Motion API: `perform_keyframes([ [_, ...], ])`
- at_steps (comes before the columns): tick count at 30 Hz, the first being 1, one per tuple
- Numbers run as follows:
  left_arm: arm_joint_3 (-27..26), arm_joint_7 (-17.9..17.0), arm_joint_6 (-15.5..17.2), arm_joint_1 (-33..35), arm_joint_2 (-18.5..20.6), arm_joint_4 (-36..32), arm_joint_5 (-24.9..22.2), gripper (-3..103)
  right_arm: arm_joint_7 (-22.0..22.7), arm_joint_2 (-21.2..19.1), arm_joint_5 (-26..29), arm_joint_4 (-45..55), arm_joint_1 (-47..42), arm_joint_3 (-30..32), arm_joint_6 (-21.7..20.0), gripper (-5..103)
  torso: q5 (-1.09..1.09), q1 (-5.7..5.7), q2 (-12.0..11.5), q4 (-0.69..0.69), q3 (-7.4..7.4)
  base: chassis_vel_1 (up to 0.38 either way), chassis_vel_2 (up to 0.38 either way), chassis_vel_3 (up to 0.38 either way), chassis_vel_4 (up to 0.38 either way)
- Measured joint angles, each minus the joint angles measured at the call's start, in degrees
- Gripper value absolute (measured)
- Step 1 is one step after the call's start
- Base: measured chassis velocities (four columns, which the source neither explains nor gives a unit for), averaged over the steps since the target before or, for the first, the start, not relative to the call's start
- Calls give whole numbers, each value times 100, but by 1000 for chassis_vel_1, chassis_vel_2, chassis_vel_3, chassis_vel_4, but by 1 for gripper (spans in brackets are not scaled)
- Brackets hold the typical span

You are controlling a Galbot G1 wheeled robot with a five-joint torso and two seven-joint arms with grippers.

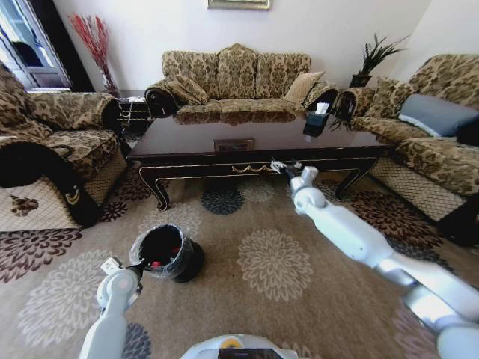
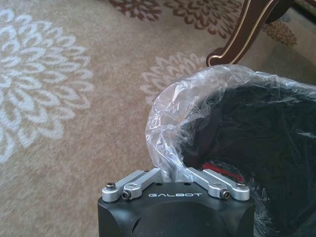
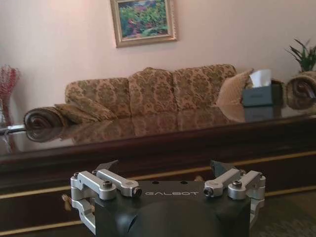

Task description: Move to the front of the table and pick up the trash from the floor, then place it into the trash bin.

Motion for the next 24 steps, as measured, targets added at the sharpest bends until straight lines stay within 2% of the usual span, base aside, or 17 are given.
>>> perform_keyframes([
  [3, 72, 158, -77, -223, -17, 230, 144, 2, 27, -29, -157, 25, -690, 472, -1, 100, 0, 0, 0, -1, 0, 0, 0, 0, 0],
  [8, 129, 176, -86, -354, -52, 419, 165, 2, 10, -85, -289, 68, -1085, 800, 16, 100, -1, 0, 0, 0, 0, 0, 0, 0, 0],
  [21, 378, 110, -85, -428, -122, 529, 207, 1, -28, -125, -410, 128, -1383, 1076, 85, 100, -2, 0, 0, 0, 0, 0, 0, 0, 0],
  [24, 373, 157, -88, -302, -75, 383, 391, 17, -29, -125, -415, 156, -1426, 1141, 90, 100, -4, 0, 0, -1, 0, 0, 0, 0, 0],
])
